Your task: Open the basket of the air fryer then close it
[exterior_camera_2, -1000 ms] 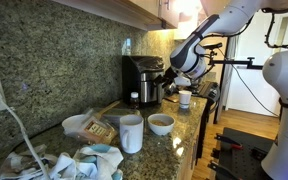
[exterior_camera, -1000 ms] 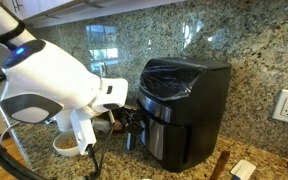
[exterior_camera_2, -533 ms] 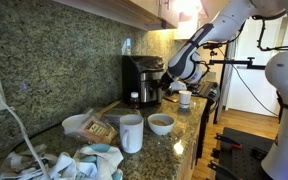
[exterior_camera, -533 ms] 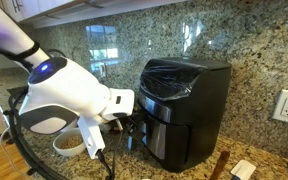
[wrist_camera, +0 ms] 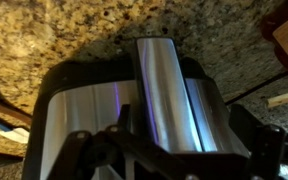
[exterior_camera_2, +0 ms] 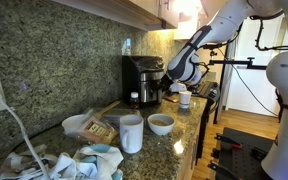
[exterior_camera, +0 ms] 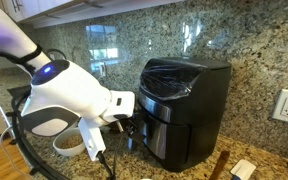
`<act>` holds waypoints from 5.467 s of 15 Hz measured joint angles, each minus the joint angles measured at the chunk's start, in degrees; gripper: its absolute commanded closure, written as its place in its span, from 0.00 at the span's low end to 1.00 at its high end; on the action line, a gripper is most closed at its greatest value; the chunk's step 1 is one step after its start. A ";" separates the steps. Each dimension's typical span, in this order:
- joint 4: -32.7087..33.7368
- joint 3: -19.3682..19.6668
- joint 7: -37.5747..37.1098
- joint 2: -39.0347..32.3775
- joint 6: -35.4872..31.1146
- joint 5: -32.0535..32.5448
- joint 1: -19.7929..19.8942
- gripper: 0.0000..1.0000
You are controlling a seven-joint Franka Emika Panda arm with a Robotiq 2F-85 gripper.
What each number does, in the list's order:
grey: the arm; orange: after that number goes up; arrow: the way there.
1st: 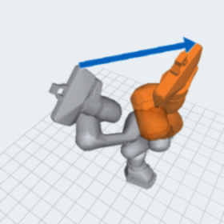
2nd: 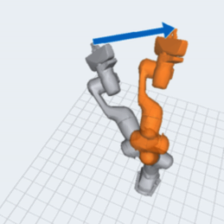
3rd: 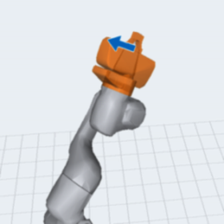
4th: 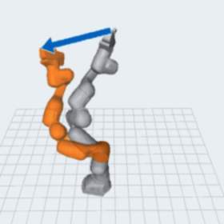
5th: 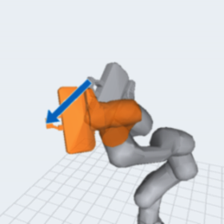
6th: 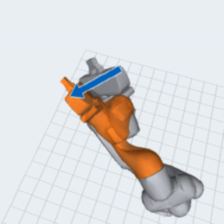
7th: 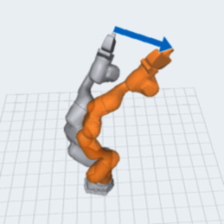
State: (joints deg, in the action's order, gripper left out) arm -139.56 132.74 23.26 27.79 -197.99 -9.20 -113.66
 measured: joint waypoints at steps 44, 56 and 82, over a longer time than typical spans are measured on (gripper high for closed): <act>-12.44 -7.10 -5.44 -14.21 -0.29 -0.33 7.63 0.84; -17.62 -19.51 -7.02 -16.56 -0.31 -0.10 20.11 0.84; -19.16 -24.14 -5.71 -16.47 -0.27 0.42 25.23 0.84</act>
State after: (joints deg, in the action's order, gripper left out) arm -158.72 108.60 17.55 11.32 -198.26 -8.78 -88.43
